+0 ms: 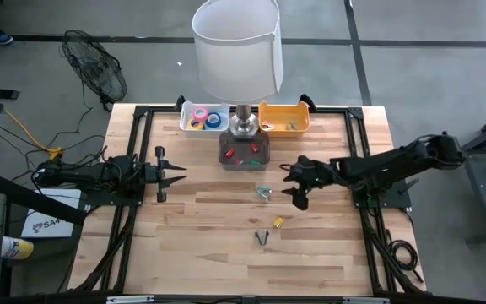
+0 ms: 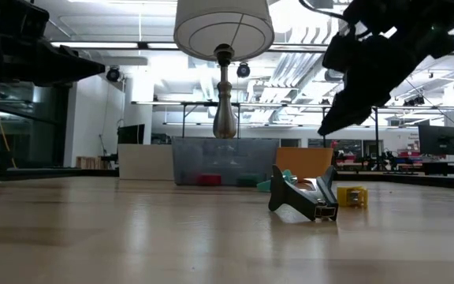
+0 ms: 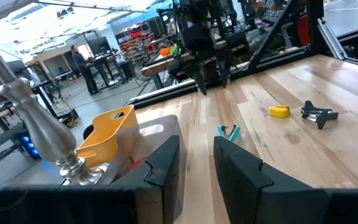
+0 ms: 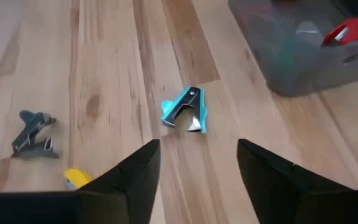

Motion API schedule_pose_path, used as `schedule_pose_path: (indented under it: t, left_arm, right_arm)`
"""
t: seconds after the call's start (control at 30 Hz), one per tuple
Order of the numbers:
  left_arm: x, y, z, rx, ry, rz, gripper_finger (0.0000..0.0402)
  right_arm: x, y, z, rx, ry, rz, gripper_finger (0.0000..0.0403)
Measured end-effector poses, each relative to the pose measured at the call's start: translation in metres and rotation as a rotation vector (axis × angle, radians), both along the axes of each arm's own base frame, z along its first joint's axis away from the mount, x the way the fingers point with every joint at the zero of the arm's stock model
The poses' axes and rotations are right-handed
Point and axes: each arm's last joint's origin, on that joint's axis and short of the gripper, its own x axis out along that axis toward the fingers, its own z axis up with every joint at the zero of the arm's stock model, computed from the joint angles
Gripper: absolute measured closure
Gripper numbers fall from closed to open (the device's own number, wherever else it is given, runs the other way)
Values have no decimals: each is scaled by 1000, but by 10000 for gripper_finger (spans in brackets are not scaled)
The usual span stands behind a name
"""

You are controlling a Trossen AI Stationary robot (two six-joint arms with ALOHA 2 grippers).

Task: Pick and place Stapler, Stapler remover, tape
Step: Put the blue staple remover into the yellow bin

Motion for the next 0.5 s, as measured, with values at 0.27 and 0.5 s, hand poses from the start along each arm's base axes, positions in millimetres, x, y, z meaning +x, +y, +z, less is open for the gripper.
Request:
schedule_pose_path:
  t: [0.27,0.5]
  left_arm:
    - [0,0,0,0,-1,0,305]
    - [0,0,0,0,-1,0,305]
  right_arm:
    - [22,11,-30,3,20,36,109]
    - [36,17,-57,-53,39,18,72]
